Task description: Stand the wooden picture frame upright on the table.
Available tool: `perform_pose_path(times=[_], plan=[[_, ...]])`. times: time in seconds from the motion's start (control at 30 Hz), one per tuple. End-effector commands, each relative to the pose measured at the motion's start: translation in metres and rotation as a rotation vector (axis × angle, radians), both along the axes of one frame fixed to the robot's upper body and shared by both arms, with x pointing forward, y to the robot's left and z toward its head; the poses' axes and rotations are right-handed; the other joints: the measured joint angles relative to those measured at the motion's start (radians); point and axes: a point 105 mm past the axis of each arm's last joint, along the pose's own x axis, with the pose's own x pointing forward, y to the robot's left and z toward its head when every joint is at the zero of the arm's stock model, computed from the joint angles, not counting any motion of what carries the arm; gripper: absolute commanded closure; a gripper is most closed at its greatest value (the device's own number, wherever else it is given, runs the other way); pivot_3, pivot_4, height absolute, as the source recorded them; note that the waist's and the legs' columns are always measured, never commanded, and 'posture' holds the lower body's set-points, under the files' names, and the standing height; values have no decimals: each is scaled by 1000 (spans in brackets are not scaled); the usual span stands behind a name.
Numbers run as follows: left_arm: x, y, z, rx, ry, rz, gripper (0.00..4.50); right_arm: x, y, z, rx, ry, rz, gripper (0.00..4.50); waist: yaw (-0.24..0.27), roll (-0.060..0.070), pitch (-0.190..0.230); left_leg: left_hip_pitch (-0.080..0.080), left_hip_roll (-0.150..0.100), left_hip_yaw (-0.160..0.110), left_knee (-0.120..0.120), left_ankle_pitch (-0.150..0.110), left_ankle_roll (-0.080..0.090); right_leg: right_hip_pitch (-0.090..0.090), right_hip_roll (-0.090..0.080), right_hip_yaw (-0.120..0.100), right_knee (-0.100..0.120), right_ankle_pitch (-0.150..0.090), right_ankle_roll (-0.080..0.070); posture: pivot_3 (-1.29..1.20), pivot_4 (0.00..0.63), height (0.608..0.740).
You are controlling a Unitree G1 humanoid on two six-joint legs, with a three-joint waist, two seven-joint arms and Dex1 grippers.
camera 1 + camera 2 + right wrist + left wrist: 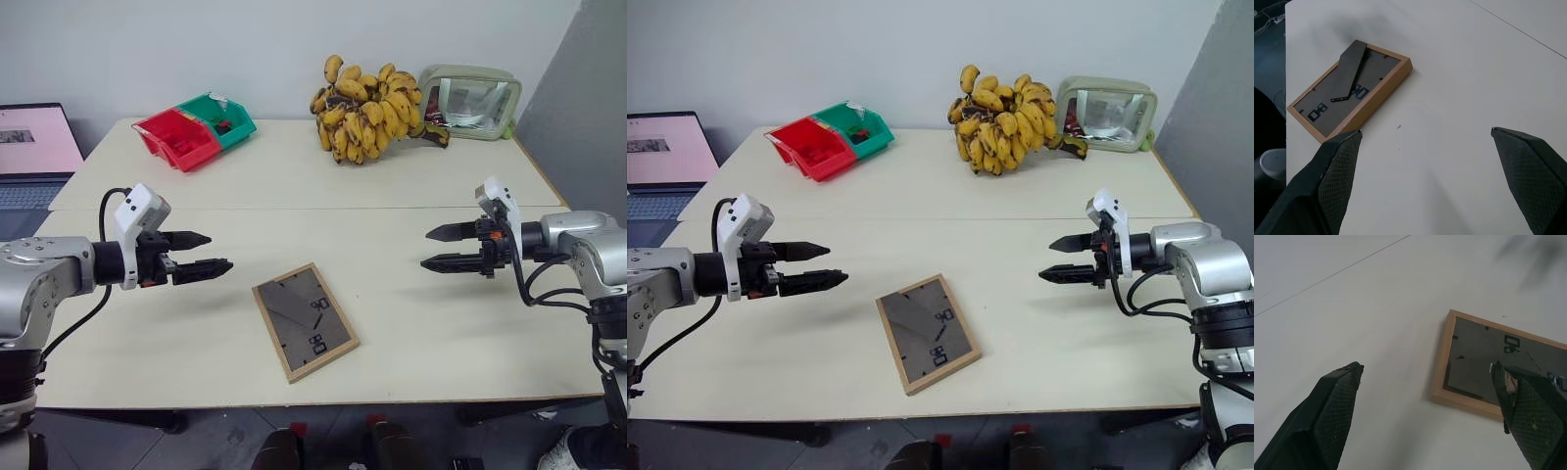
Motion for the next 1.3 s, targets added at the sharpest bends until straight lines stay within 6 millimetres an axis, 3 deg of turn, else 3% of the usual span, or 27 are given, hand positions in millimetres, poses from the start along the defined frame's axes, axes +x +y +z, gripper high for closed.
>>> perform_pose_path(times=[0.03, 0.33, 0.37, 0.4, 0.57, 0.63, 1.03, 1.3], plan=[[-2, -4, 10, 18, -41, -35, 0, 0, 1, 8, -3, -43, 22, 31, 0, 0, 0, 0, 0, 0, 0, 0, 0, 0, 0, 0, 0, 0, 0, 0, 150, 740], [-19, -6, 1, 0, 30, -62, 0, -10, 8, -3, -8, -21, 62, 31, -1, 0, 0, 0, 0, 0, 0, 0, 0, 0, 0, 0, 0, 0, 0, 0, 150, 740], [-21, -6, 0, -4, 35, -63, 374, -10, 9, -4, -7, -18, 66, 0, -1, 0, 0, 0, 0, 0, 0, 0, 0, 0, 0, 0, 0, 0, 0, 0, 150, 740], [-22, -6, -1, -8, 38, -64, 462, -11, 10, -4, -6, -18, 67, 0, 0, 0, 0, 0, 1, 0, 0, 0, 0, 0, 0, 0, 0, 0, 0, 0, 150, 740], [-40, -3, -20, 52, 96, -72, 1541, -11, 21, -7, 12, -26, 79, 1066, -2, 0, 0, 0, 1, 1, 0, 0, 0, -1, -1, 1, 0, 0, 0, 0, 150, 740], [-48, -6, -34, 75, 108, -68, 1844, -13, 29, -19, -14, -34, 108, 1378, -1, 0, 0, 0, 1, 0, 0, 0, 0, -1, -3, 1, 0, 0, 0, 0, 150, 740], [-52, -40, -71, 46, -1, 80, 4416, -2, 82, -61, -8, -114, 92, 4320, 5, 0, 0, 0, 0, 0, 0, 0, 0, 0, -6, 0, 0, 0, 0, 0, 150, 740], [-61, -57, -99, 104, 46, 98, 4496, -15, 112, -82, -14, -109, 111, 4472, 5, 0, 0, 0, 0, -1, 0, 0, 0, 1, -6, 0, 0, 0, 0, 0, 150, 740]])
